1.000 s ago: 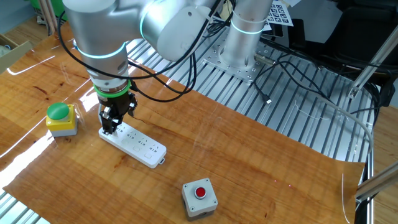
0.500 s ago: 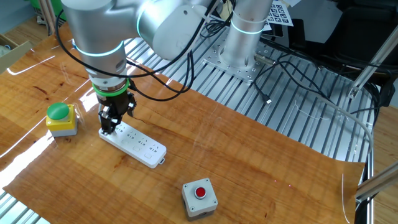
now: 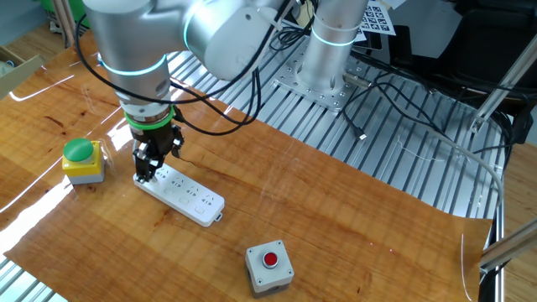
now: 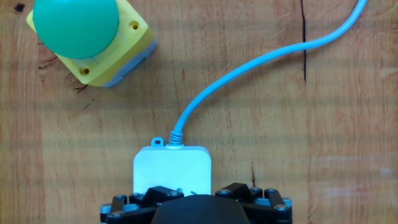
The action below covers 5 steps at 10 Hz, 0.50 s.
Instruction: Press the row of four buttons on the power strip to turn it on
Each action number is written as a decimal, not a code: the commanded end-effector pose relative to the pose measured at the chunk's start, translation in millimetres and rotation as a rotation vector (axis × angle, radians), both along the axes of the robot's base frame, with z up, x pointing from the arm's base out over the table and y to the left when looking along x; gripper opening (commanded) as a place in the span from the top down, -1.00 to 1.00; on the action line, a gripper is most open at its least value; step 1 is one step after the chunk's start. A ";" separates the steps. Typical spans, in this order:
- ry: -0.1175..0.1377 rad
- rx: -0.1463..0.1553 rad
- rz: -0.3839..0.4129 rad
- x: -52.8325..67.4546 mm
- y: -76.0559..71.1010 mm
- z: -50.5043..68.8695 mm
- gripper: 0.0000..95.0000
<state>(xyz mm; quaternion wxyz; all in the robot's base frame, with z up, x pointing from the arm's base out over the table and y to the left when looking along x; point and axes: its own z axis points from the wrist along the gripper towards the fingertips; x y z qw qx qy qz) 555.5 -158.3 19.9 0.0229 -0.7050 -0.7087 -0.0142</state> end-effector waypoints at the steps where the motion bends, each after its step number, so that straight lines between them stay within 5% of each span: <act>1: 0.000 0.000 0.002 0.5 0.4 -2.5 -0.60; 5: 0.002 -0.002 -0.003 -0.5 3.2 -0.1 -0.60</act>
